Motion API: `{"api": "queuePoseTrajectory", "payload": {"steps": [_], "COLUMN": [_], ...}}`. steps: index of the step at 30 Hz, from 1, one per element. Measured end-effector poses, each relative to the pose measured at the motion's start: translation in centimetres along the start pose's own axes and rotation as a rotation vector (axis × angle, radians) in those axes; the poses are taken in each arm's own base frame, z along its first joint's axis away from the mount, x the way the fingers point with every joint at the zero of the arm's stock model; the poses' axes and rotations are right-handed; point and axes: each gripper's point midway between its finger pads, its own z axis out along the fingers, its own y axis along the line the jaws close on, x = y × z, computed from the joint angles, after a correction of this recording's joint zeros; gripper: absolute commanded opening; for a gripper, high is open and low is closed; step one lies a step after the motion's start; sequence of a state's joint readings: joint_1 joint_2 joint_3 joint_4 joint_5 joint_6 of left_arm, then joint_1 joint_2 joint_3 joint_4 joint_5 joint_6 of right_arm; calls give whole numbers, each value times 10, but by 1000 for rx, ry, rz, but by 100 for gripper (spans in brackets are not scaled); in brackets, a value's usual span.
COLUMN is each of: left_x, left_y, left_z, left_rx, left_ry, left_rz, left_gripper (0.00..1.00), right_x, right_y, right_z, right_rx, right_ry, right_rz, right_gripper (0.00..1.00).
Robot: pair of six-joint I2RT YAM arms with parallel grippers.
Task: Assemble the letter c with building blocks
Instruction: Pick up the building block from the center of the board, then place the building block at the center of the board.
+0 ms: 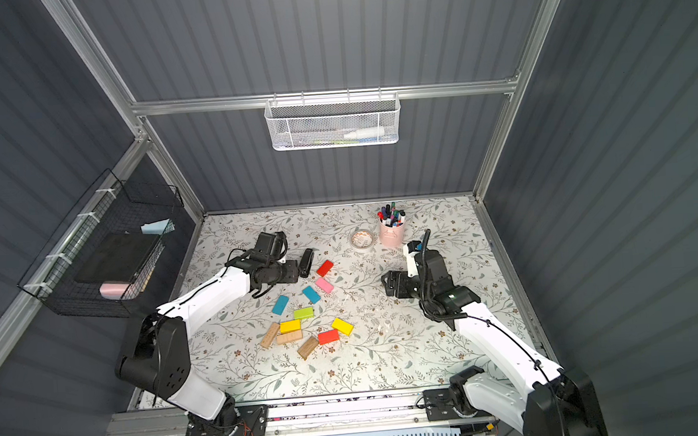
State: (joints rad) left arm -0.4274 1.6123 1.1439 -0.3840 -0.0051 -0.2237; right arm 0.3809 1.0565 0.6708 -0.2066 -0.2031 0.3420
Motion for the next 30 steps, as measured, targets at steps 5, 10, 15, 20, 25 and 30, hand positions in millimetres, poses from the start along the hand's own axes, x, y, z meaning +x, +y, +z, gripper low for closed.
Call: {"api": "queuePoseTrajectory", "payload": {"steps": [5, 10, 15, 20, 25, 30], "left_x": [-23, -41, -31, -15, -10, -10], "left_y": [-39, -91, -162, -212, -236, -243], "left_z": [-6, 5, 28, 48, 69, 96], "left_rx": [158, 278, 402, 504, 554, 563], "left_ry": [-50, -92, -101, -97, -93, -71], "left_rz": [152, 372, 657, 871, 1016, 1117], "left_gripper": [52, 48, 48, 46, 46, 46], "right_x": [2, 3, 8, 12, 22, 24], "right_y": [-9, -25, -35, -54, -77, -82], "right_z": [-5, -7, -7, -8, -7, -10], "right_rx": [-56, -89, -108, -126, -144, -172], "right_ry": [16, 40, 77, 98, 148, 152], "right_rz": [78, 182, 262, 373, 509, 556], "right_gripper": [77, 74, 71, 65, 61, 62]}}
